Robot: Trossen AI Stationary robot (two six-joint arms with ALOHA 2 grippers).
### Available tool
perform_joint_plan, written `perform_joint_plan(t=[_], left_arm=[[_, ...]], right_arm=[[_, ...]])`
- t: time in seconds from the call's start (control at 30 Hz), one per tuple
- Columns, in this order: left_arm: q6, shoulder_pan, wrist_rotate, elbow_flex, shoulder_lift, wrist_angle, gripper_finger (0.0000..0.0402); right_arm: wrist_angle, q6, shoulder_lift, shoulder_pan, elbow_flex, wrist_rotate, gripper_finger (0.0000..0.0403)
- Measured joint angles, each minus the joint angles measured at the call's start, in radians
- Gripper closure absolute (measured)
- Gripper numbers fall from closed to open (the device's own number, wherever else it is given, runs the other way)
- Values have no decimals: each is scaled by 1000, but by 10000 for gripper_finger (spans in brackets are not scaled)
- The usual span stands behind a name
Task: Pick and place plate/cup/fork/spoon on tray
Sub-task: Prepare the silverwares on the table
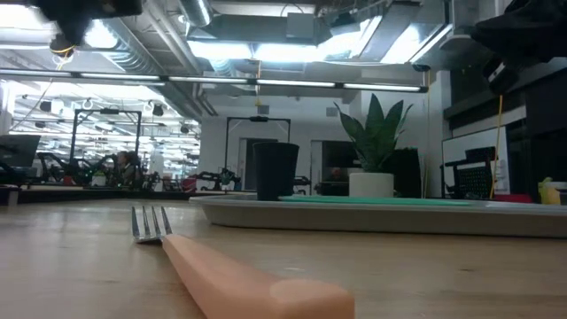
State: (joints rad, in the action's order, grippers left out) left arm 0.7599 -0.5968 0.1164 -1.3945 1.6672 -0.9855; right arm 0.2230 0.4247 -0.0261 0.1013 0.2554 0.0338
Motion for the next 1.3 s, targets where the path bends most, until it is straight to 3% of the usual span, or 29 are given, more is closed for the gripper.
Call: perform_joint_plan(t=[0.17,0.37,0.47,0.57,0.83,0.97,1.1,1.2,1.3], left_arm=[[19,1,54,0,0,185,303],[-6,-21,33,0,10,199,303],[22,-42,64,1,21,218,303],[80,-51,75,0,56,259,303],[95,-83,21,1,198,340,313],[95,-84,44,0,202,344,330],[79,-83,49,0,202,348,361],[70,-84,49,0,202,348,392],[71,-84,38,0,202,347,398]], right_arm=[[-3,48,0,0,-3,1,350],[-73,182,0,0,-80,-4,350],[-247,220,-3,4,-155,-63,350],[-567,204,-11,36,-248,-153,350],[-908,2,-106,246,-232,-253,350],[-890,-120,-184,316,-156,-253,350],[-850,-204,-341,339,-41,-194,350],[-695,-221,-490,339,83,-192,350],[-495,-191,-641,339,201,-192,350]])
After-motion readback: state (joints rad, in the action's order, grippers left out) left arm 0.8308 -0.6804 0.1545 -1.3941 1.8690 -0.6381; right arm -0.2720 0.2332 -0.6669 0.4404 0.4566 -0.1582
